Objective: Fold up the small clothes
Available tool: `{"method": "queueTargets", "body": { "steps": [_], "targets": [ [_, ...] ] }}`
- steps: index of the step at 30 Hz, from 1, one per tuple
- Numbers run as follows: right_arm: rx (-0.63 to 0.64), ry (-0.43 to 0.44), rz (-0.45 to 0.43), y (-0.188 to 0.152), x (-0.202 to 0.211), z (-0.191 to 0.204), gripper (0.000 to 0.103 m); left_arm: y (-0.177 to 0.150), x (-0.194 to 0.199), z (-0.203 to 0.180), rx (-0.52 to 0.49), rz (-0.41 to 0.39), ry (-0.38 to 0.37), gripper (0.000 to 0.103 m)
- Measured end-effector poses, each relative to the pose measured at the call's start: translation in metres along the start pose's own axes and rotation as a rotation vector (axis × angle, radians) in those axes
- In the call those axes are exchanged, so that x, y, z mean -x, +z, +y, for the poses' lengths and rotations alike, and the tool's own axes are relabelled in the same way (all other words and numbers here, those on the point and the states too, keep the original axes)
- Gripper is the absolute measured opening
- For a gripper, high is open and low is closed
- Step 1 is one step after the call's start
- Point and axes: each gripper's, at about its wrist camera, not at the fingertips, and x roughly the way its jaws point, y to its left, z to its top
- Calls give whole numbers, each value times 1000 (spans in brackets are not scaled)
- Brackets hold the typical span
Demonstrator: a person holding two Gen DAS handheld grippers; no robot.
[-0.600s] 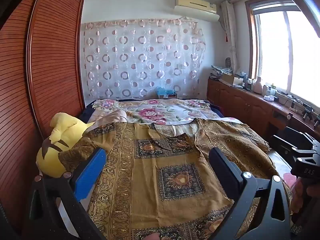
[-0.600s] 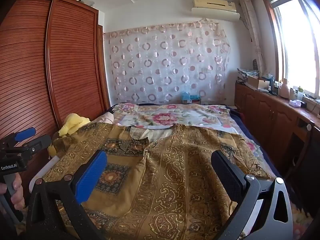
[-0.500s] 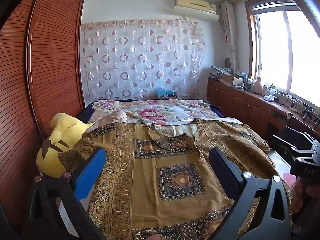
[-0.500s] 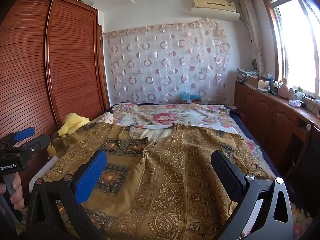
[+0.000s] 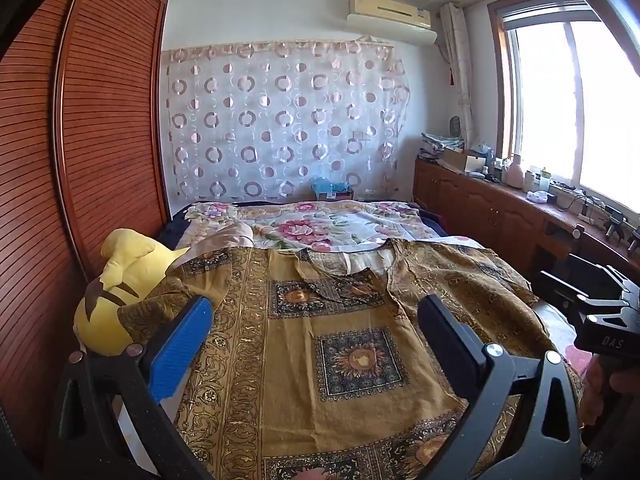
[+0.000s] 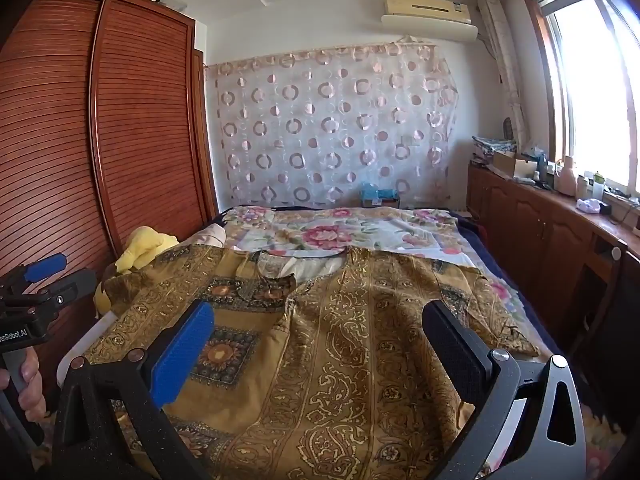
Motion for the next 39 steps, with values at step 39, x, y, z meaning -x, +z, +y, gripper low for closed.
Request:
{"method": "queueTargets", "body": {
  "steps": [39],
  "targets": [
    [-1,2,-9,0,2,0,103,7,4,3,-10,-19,6,103]
  ]
}}
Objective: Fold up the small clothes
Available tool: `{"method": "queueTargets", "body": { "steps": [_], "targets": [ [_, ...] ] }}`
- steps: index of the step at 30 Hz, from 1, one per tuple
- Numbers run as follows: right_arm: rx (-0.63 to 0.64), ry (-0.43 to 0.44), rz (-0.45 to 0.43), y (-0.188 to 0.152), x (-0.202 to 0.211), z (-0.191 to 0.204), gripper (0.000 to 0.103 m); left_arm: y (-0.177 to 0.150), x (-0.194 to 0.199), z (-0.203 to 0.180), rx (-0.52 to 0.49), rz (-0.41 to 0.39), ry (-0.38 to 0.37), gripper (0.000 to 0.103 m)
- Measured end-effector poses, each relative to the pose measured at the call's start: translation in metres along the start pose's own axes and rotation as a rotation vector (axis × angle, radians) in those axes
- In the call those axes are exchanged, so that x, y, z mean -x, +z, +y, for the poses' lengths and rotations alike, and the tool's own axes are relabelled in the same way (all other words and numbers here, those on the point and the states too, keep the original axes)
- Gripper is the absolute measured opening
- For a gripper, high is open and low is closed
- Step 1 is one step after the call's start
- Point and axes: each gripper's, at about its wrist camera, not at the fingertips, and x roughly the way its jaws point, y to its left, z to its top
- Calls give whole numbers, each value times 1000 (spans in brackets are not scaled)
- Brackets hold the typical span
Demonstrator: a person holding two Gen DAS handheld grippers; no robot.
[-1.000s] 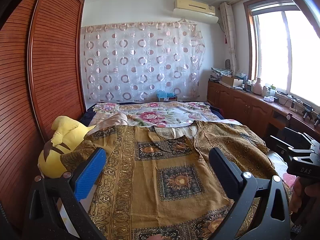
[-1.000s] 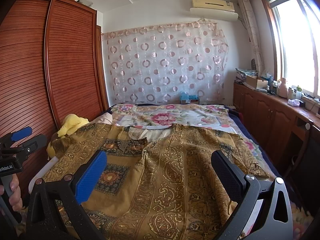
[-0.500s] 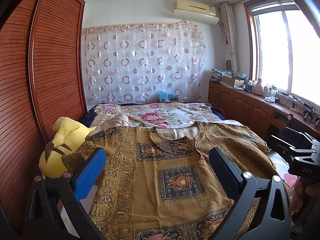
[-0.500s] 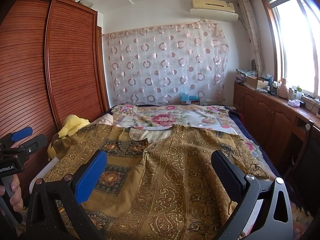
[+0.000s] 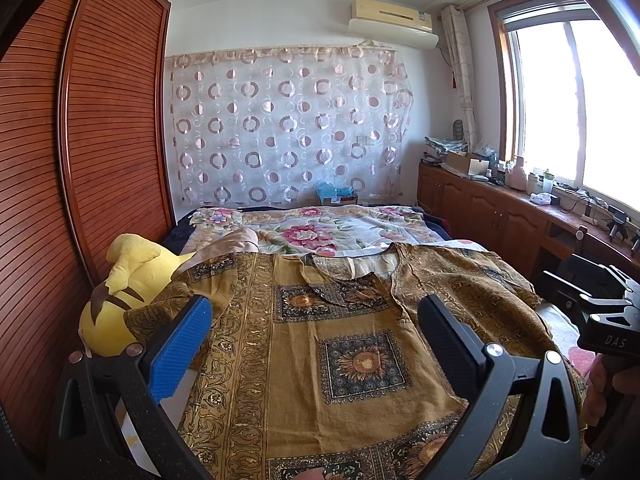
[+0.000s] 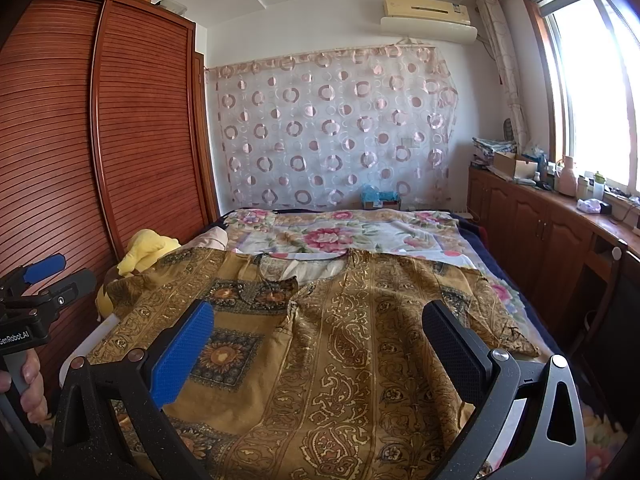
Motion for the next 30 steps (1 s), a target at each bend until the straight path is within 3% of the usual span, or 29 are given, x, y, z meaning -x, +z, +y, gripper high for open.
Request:
{"method": "queueTargets", "body": {
  "steps": [30],
  "targets": [
    [2,9,-9,0,1,1,103,0,0,-1,-2,-3,1,103]
  ]
}}
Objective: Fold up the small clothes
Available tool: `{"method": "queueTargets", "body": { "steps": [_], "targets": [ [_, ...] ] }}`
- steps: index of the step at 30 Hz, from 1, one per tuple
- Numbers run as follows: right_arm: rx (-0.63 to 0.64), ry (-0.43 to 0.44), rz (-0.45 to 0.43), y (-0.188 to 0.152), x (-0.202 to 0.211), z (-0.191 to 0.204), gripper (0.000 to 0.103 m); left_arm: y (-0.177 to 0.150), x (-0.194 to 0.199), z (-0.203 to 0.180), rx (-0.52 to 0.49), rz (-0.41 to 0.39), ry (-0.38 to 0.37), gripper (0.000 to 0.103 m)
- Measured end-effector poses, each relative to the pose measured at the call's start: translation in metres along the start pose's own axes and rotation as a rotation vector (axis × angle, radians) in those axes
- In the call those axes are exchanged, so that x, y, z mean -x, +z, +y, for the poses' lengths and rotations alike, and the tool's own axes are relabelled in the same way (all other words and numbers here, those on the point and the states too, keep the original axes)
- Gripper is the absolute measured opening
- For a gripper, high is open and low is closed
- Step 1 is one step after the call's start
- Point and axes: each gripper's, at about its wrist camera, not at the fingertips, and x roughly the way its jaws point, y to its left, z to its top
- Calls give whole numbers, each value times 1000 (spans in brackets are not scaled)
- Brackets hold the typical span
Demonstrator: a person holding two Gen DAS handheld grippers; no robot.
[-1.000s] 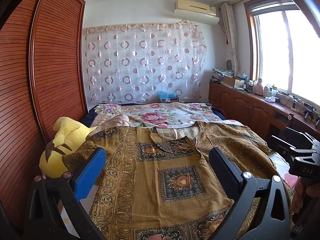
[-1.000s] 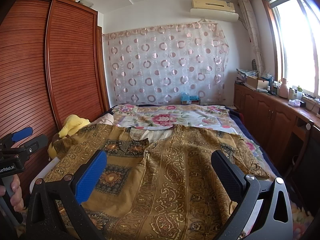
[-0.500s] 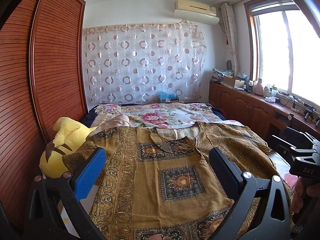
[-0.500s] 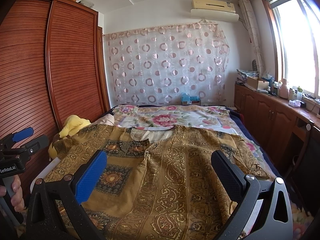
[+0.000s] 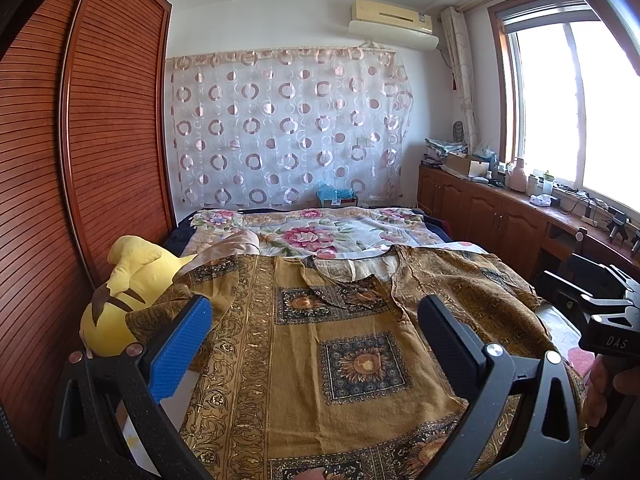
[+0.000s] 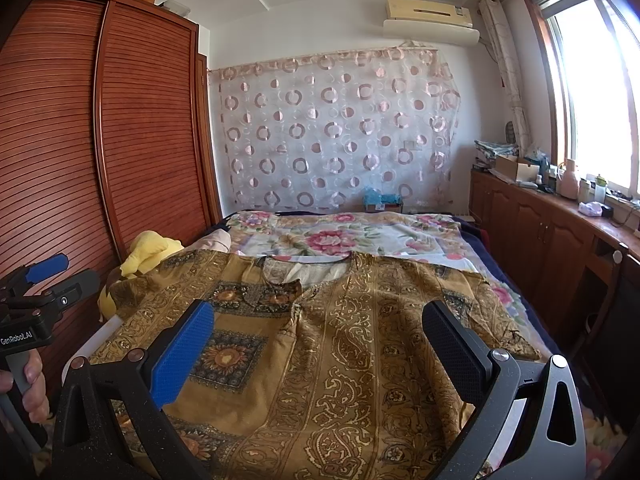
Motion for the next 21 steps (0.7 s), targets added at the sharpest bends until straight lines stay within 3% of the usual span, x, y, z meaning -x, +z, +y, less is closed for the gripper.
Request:
{"method": "queueTargets", "body": {
  "steps": [7,12,21],
  "targets": [
    [1,6,-2,0,-1,0,103,0,3,1,4,4,-3,103],
    [1,32,19,-3,-10,0,103,5,7,21,13,22,10,103],
    [47,108,97,-10,-42,8,103,-28,-28,84,39,158,45,103]
  ]
}}
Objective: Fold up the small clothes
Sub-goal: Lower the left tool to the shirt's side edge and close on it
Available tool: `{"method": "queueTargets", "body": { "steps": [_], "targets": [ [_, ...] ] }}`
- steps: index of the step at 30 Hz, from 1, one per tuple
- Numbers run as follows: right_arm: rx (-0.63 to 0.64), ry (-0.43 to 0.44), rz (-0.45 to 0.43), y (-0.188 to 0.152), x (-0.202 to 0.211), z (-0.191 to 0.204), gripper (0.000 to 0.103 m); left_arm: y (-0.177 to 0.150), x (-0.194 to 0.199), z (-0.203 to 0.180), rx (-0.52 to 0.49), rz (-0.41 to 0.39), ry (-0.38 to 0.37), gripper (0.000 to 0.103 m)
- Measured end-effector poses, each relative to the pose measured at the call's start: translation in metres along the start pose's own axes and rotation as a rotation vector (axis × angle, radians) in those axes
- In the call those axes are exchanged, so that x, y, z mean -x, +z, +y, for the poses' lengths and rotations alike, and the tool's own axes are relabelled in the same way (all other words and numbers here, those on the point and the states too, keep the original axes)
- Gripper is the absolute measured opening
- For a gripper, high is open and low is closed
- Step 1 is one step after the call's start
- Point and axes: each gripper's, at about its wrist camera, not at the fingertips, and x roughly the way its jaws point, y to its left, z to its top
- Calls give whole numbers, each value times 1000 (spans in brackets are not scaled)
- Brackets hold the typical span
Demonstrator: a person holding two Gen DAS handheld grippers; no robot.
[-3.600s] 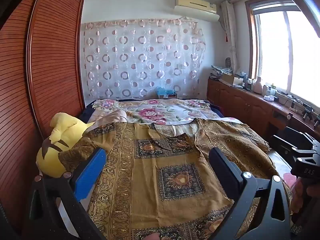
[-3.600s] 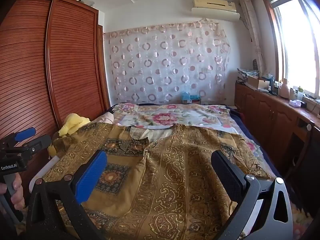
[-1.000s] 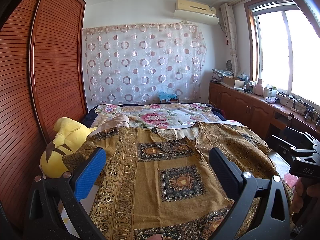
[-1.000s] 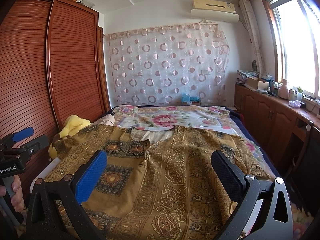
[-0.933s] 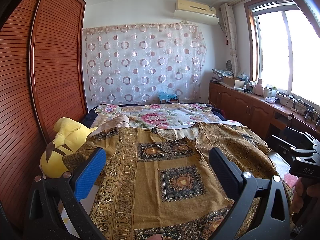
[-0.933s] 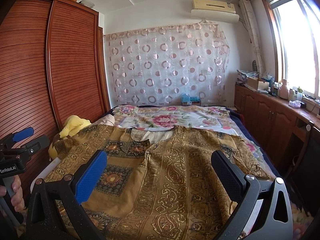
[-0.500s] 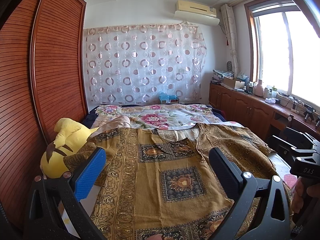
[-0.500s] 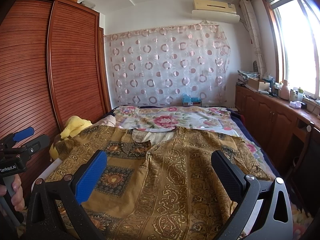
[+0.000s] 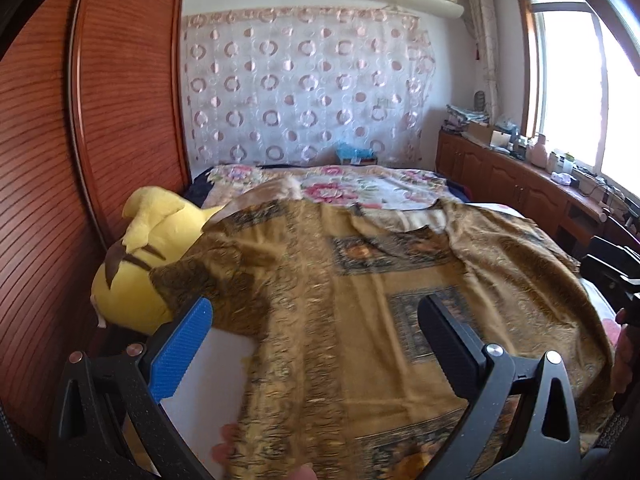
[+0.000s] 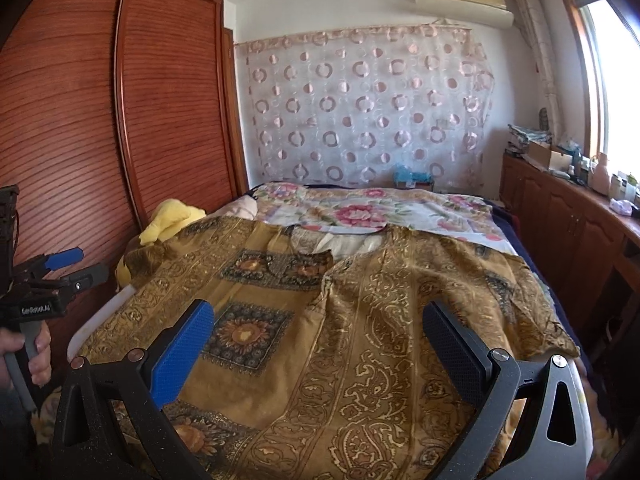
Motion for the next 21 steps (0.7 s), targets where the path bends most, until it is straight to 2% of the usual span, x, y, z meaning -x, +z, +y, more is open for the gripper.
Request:
{"method": "queueTargets", "body": {
  "steps": [5,13,19,21],
  "targets": [
    [26,26,37,2,-14,4,103,-2,-9,45,67,26,8,103],
    [79,56,81,6,-27,12,103,-5,-25,91,124,61,-19,102],
    [104,112,116,13,-36,16,103,-10,-58,111,115,136,-41,90],
    [115,128,123,15,-36,17,103,-11,-72,118,120,175,-65,82]
  ]
}}
